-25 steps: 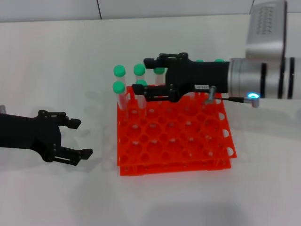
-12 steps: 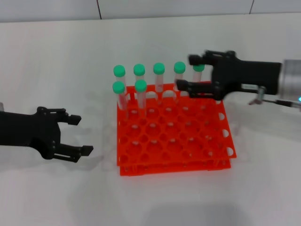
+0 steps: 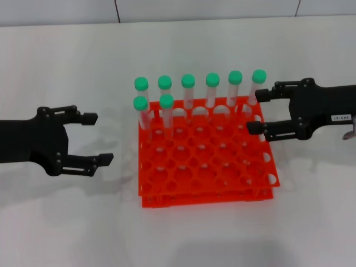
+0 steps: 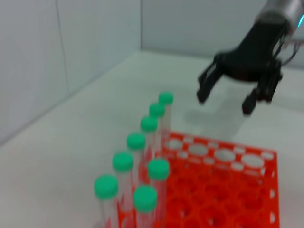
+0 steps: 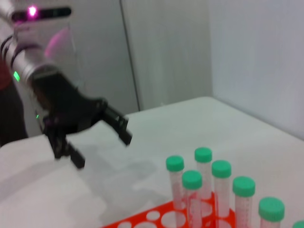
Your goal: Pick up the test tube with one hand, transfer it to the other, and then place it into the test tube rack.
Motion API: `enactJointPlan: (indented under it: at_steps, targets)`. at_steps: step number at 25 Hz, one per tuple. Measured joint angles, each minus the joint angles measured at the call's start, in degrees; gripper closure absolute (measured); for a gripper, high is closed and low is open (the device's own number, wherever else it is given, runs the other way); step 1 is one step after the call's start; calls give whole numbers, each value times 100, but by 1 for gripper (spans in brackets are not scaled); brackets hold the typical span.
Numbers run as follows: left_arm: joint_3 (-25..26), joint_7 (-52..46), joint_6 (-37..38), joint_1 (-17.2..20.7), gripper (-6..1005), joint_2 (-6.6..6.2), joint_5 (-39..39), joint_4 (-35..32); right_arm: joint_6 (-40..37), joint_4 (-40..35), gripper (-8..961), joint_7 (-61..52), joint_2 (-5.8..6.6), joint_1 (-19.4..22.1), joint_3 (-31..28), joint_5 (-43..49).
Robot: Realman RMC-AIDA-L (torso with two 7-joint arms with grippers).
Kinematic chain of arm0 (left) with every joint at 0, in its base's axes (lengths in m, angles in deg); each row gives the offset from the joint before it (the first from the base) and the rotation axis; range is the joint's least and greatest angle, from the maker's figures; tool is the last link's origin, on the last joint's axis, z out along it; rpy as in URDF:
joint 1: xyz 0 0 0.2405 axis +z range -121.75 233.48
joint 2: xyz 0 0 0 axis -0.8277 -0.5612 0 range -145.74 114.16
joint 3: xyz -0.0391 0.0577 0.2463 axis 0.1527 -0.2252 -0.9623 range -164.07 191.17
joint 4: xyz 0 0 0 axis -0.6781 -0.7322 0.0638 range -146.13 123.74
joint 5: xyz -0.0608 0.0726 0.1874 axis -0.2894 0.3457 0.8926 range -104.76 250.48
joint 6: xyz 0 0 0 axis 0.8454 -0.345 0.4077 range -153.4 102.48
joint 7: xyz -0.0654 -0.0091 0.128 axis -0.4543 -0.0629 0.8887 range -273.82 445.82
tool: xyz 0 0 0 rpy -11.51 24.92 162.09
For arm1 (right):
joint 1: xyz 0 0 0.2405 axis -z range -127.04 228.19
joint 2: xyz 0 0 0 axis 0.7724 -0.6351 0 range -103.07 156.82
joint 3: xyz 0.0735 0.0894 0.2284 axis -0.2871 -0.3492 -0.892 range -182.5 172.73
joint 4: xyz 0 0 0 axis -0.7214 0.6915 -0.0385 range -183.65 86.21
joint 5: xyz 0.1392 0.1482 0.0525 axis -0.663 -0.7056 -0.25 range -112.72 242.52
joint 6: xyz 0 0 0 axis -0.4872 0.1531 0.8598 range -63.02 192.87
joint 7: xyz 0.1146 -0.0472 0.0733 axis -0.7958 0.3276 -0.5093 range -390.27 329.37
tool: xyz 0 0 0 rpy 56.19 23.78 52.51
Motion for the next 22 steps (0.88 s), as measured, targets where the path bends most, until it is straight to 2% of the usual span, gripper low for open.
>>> enactJointPlan:
  at_steps: [6,22]
  targets:
    - [137,221,297,72,106,-1,-375,-11,-118,-366,192,-233,-26,53,-51,480]
    - [153,220,408,130,106,17,-356,-11,-246,-389,192,-205,-83,91,-95,474]
